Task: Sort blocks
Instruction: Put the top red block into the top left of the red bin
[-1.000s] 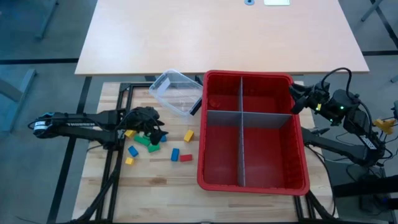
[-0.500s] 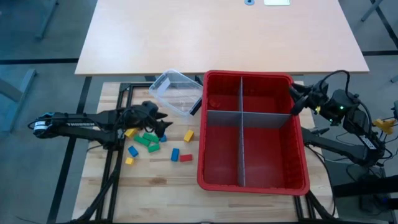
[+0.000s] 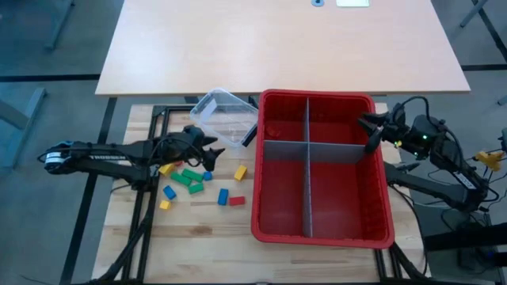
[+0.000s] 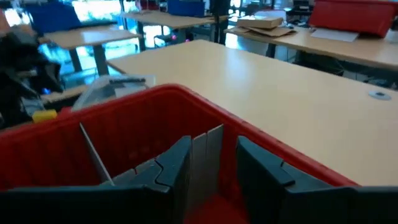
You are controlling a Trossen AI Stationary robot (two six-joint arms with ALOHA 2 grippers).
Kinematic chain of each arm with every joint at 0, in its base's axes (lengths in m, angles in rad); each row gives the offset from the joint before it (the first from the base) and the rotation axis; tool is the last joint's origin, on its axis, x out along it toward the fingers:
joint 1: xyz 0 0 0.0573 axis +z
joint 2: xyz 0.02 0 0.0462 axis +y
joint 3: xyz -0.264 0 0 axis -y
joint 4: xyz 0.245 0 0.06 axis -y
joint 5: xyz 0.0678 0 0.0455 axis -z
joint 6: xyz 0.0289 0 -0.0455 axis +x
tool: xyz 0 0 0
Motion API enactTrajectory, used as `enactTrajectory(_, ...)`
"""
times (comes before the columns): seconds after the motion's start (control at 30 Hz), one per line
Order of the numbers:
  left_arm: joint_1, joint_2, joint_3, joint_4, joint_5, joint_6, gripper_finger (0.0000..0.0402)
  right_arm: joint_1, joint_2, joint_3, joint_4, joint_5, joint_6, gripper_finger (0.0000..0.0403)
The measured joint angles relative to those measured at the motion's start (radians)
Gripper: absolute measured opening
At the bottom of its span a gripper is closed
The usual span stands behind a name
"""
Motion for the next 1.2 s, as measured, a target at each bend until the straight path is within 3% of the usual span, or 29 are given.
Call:
enactTrajectory(0.3, -0.014, 0.078, 0.0, 0.162, 0.052, 0.036, 0.0275, 0.0, 0.021, -0.006, 0.001, -0.103, 0.033, 0.0114)
enactTrajectory(0.5, -0.118, 0.118, 0.0, 0.252, 0.089, 0.006, 0.0275, 0.0, 0.02, -0.006, 0.0, -0.244, 0.116, 0.0105)
enactTrajectory(0.77, -0.204, 0.104, 0.0, 0.18, 0.03, 0.007, 0.0275, 0.0, 0.02, -0.008, 0.001, -0.323, 0.12, 0.0095)
enactTrajectory(1.0, -0.253, 0.103, 0.0, 0.181, 0.028, 0.023, 0.0275, 0.0, 0.019, -0.02, 0.003, -0.562, 0.114, 0.0098)
enactTrajectory(1.2, -0.306, 0.117, 0.0, 0.18, -0.022, -0.032, 0.0275, 0.0, 0.011, -0.081, 0.001, -0.563, 0.109, 0.0093)
